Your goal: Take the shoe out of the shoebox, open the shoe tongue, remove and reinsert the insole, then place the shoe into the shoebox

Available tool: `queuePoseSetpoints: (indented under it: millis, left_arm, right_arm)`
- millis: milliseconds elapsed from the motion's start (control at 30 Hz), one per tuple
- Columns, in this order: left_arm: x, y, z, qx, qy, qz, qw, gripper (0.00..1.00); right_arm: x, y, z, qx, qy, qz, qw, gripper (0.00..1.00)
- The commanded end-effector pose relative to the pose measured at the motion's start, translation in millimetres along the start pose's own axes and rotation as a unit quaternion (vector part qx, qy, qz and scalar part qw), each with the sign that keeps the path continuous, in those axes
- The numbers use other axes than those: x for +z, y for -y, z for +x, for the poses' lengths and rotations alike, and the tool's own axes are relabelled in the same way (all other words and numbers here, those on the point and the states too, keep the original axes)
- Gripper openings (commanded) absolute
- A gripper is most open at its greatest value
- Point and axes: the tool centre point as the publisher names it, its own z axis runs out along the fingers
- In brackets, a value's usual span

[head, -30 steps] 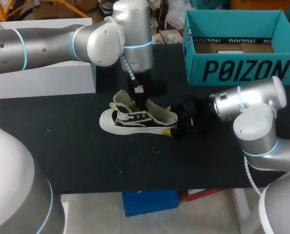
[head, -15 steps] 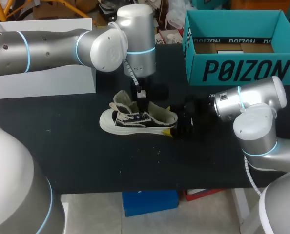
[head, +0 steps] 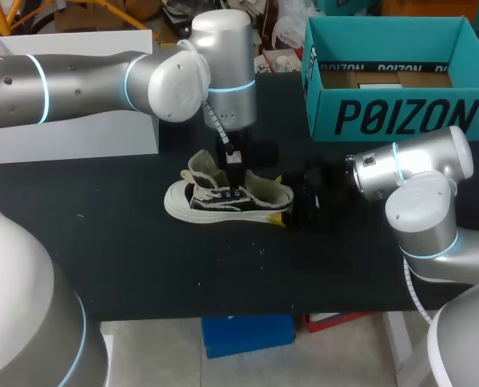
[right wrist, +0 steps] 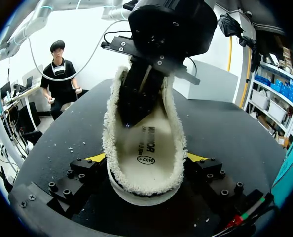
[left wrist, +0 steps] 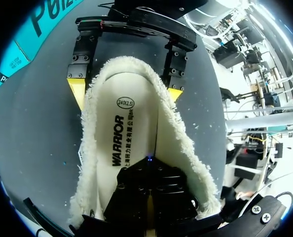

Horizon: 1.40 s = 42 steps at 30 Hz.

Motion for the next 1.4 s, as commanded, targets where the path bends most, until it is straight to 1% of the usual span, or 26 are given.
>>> queuePoseSetpoints:
  millis: [33, 100, 133, 167, 267, 333, 400, 433, 467, 567, 600, 667, 767, 867, 933, 967, 1000, 1067, 1100, 1167, 1200, 1267, 1333, 1400]
  left_arm:
    - [4.7, -5.1, 1.7, 0.001, 0.007, 0.005, 1.000, 0.19]
    - [2.9, -5.7, 1.9, 0.001, 0.012, 0.001, 1.000, 0.19]
    - [2.6, -5.9, 2.0, 0.002, 0.014, 0.001, 1.000, 0.22]
    - [2.3, -6.1, 2.0, 0.002, 0.020, -0.003, 1.000, 0.24]
    - [2.2, -6.5, 2.4, 0.000, 0.024, -0.009, 1.000, 0.20]
    - [3.3, -7.2, 3.0, -0.003, 0.034, -0.020, 0.999, 0.20]
    - [4.0, -7.6, 3.0, -0.003, 0.043, -0.022, 0.999, 0.21]
    - [4.1, -7.8, 3.2, -0.003, 0.051, -0.026, 0.998, 0.22]
    - [3.5, -8.0, 4.0, -0.005, 0.068, -0.040, 0.997, 0.24]
    - [3.0, -8.1, 5.5, -0.009, 0.085, -0.045, 0.995, 0.26]
    - [2.7, -8.5, 5.6, -0.009, 0.091, -0.050, 0.995, 0.31]
    - [3.2, -9.3, 5.9, -0.009, 0.096, -0.055, 0.994, 0.29]
    - [5.7, -12.4, 4.6, -0.020, 0.118, -0.074, 0.990, 0.25]
    - [9.2, -16.8, 0.9, -0.034, 0.143, -0.095, 0.985, 0.26]
    - [12.4, -19.0, -1.4, -0.040, 0.159, -0.120, 0.979, 0.31]
    - [13.3, -19.6, -2.1, -0.040, 0.166, -0.123, 0.978, 0.31]
    - [13.6, -20.3, -2.7, -0.042, 0.174, -0.125, 0.976, 0.30]
    - [13.5, -21.7, -3.5, -0.049, 0.197, -0.138, 0.969, 0.21]
    - [13.4, -22.3, -3.7, -0.052, 0.204, -0.138, 0.968, 0.21]
    - [13.1, -22.9, -4.1, -0.057, 0.224, -0.148, 0.962, 0.27]
    - [14.1, -23.9, -4.3, -0.060, 0.239, -0.154, 0.957, 0.27]
    - [16.7, -25.9, -4.8, -0.063, 0.267, -0.164, 0.948, 0.24]
    - [20.0, -29.7, -6.3, -0.069, 0.281, -0.165, 0.943, 0.23]
    - [22.7, -34.9, -9.3, -0.072, 0.292, -0.166, 0.939, 0.27]
  right_arm:
    - [1.8, 2.4, -0.9, 0.001, 0.000, 0.001, 1.000, 0.00]
    - [1.8, 2.4, -0.9, 0.001, 0.000, 0.001, 1.000, 0.00]
    - [1.8, 2.4, -0.9, 0.001, 0.000, 0.001, 1.000, 0.00]
    - [1.8, 2.4, -0.9, 0.001, 0.000, 0.001, 1.000, 0.00]
    - [1.8, 2.4, -0.9, 0.001, 0.000, 0.001, 1.000, 0.00]
    - [1.8, 2.4, -0.9, 0.001, 0.000, 0.001, 1.000, 0.00]
    - [1.8, 2.4, -0.9, 0.001, 0.000, 0.001, 1.000, 0.00]
    - [1.8, 2.4, -0.9, 0.001, 0.000, 0.001, 1.000, 0.00]
    - [1.8, 2.4, -0.9, 0.001, 0.000, 0.001, 1.000, 0.00]
    - [1.8, 2.4, -0.9, 0.001, 0.000, 0.001, 1.000, 0.00]
    - [1.8, 2.4, -0.9, 0.001, 0.000, 0.001, 1.000, 0.00]
    - [1.8, 2.4, -0.9, 0.001, 0.000, 0.001, 1.000, 0.00]
    - [1.8, 2.4, -0.9, 0.001, 0.000, 0.001, 1.000, 0.00]
    - [1.8, 2.4, -0.9, 0.001, 0.000, 0.001, 1.000, 0.00]
    - [1.8, 2.4, -0.9, 0.001, 0.000, 0.001, 1.000, 0.00]
    - [1.8, 2.4, -0.9, 0.001, 0.000, 0.001, 1.000, 0.00]
    - [1.8, 2.4, -0.9, 0.001, 0.000, 0.001, 1.000, 0.00]
    - [1.8, 2.4, -0.9, 0.001, 0.000, 0.001, 1.000, 0.00]
    - [1.8, 2.4, -0.9, 0.001, 0.000, 0.001, 1.000, 0.00]
    - [1.8, 2.4, -0.9, 0.001, 0.000, 0.001, 1.000, 0.00]
    - [1.8, 2.4, -0.9, 0.001, 0.000, 0.001, 1.000, 0.00]
    - [1.8, 2.4, -0.9, 0.001, 0.000, 0.001, 1.000, 0.00]
    - [1.8, 2.4, -0.9, 0.001, 0.000, 0.001, 1.000, 0.00]
    - [1.8, 2.4, -0.9, 0.001, 0.000, 0.001, 1.000, 0.00]
